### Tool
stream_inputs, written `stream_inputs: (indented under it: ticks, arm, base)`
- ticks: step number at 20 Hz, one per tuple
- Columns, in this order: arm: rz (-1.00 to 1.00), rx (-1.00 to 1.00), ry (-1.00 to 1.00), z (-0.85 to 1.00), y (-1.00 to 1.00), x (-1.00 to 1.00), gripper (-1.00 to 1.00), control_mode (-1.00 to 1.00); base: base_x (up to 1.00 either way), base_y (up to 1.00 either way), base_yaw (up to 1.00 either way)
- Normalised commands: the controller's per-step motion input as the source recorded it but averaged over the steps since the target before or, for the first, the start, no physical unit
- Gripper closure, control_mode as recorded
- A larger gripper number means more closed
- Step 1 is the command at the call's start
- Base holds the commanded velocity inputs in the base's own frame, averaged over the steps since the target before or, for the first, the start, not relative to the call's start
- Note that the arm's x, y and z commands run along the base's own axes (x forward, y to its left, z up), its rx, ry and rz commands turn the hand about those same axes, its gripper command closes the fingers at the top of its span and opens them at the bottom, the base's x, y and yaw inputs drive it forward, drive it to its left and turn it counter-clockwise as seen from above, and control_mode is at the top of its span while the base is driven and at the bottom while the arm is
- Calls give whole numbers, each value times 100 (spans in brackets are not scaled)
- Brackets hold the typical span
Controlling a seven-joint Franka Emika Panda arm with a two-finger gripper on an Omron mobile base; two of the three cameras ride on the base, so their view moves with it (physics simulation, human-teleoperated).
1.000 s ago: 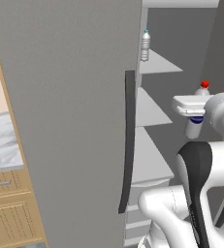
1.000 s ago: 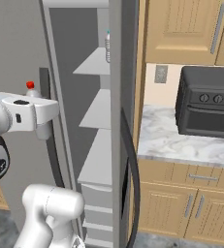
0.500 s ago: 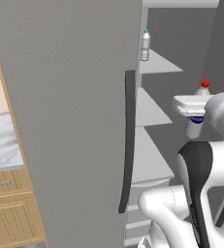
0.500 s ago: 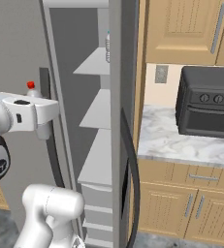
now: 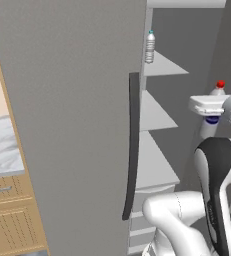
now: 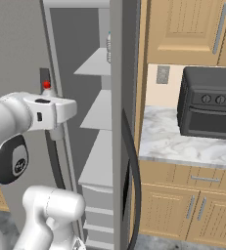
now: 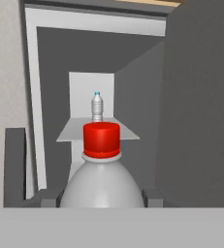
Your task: Take the bottled waters from the counter and place them in the freezer to freeze. Close the freezer door after placing the bottles.
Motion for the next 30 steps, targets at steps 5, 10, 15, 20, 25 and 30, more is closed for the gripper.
stream_inputs:
  ticks: [5,10,15,20,25,30]
  arm:
    - [0,0,2,2,0,37,100,-100]
    - [0,1,4,12,-3,51,100,-100]
    - [5,3,5,8,-13,42,100,-100]
    - [9,1,1,1,-13,30,100,-100]
    - [6,0,0,0,-1,29,100,-100]
    - [6,0,0,0,0,33,100,-100]
  base:
    - [0,0,0]
    - [0,0,0]
    - [0,0,0]
    - [0,0,0]
    - [0,0,0]
    - [0,0,0]
